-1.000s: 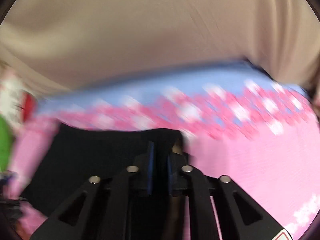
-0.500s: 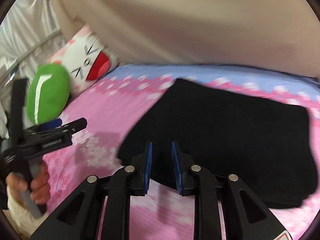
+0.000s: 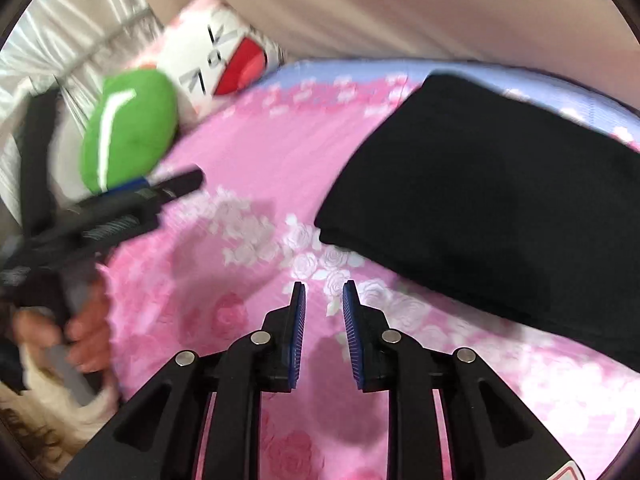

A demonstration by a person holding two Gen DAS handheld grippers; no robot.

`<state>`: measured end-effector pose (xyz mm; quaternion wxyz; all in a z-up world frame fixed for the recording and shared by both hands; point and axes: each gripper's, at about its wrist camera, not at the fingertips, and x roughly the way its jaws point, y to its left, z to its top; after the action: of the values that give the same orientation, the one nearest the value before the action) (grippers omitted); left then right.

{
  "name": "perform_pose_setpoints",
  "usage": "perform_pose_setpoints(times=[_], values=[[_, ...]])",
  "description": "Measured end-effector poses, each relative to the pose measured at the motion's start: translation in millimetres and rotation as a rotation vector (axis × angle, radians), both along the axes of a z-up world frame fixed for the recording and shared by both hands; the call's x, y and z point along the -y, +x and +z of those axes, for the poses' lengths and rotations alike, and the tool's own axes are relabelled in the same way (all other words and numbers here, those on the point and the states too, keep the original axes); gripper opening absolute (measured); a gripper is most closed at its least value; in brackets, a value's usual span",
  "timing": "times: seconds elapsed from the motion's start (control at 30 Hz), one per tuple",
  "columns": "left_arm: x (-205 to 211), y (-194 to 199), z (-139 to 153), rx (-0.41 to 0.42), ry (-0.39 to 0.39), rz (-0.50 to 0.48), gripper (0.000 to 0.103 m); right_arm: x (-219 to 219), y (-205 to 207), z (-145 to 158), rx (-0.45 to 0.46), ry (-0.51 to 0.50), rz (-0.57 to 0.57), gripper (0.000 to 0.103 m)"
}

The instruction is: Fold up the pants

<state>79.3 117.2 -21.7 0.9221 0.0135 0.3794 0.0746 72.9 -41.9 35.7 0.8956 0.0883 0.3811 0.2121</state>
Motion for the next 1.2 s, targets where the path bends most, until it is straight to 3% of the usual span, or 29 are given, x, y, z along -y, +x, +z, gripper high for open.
perform_pose_setpoints(times=[0.1, 0.23, 0.33, 0.43, 0.53, 0.6, 0.63, 0.67, 0.73, 0.77, 0.8, 0.87, 0.93, 1.0, 1.07, 1.2], values=[[2.9, -1.3, -1.4, -0.008, 0.004, -0.011, 0.097, -9.2, 33.9, 2.7, 0.036, -0.037, -0.049, 0.020], [5.5, -4.2, -0.1, -0.010, 0.015, -0.019, 0.097, -21.6, 63.7, -5.5, -0.003, -0.065, -0.023, 0.022], [8.4, -7.0, -0.5, -0.016, 0.020, -0.026, 0.097, 0.9, 33.9, 8.5, -0.008, 0.043, -0.032, 0.021], [17.4, -9.3, -2.8, -0.023, 0.019, -0.044, 0.097, 42.7, -18.2, 29.4, 0.071, 0.102, -0.146, 0.021], [37.6, -8.9, -6.5, -0.039, 0.012, -0.079, 0.097, 93.8, -52.3, 40.0, 0.146, 0.068, -0.334, 0.027], [50.6, -9.9, -7.0, -0.043, 0.012, -0.106, 0.097, 126.4, -50.7, 21.8, 0.099, -0.068, -0.479, 0.030], [57.8, -10.9, -7.2, -0.044, 0.015, -0.117, 0.097, 144.1, -41.7, 2.9, 0.048, -0.169, -0.550, 0.027], [65.9, -12.0, -7.7, -0.046, 0.019, -0.130, 0.097, 159.8, -38.9, -10.1, 0.045, -0.154, -0.544, 0.024], [78.0, -13.6, -9.1, -0.052, 0.027, -0.146, 0.097, 176.3, -49.0, -2.7, 0.040, -0.025, -0.550, 0.021], [84.2, -14.2, -9.9, -0.057, 0.033, -0.154, 0.097, 177.9, -54.5, 4.9, 0.038, -0.017, -0.571, 0.025], [88.9, -15.0, -10.7, -0.063, 0.034, -0.158, 0.097, 176.0, -66.6, 16.6, 0.092, -0.029, -0.584, 0.027], [97.5, -16.9, -11.4, -0.069, 0.019, -0.171, 0.097, 170.8, -69.2, 17.7, 0.112, -0.103, -0.590, 0.042], [106.3, -19.2, -12.5, -0.079, 0.015, -0.190, 0.097, 175.8, -66.8, 1.2, 0.043, -0.166, -0.624, 0.029], [116.0, -25.9, -12.1, -0.072, 0.020, -0.207, 0.097, 172.2, -90.8, 11.3, 0.082, -0.140, -0.649, 0.036], [124.8, -33.9, -12.3, -0.057, 0.022, -0.219, 0.098, 160.0, -116.5, 22.2, 0.146, -0.099, -0.684, 0.062], [134.1, -45.5, -18.9, -0.042, 0.002, -0.208, 0.098, 118.8, -153.8, 22.6, 0.232, -0.172, -0.715, 0.067]])
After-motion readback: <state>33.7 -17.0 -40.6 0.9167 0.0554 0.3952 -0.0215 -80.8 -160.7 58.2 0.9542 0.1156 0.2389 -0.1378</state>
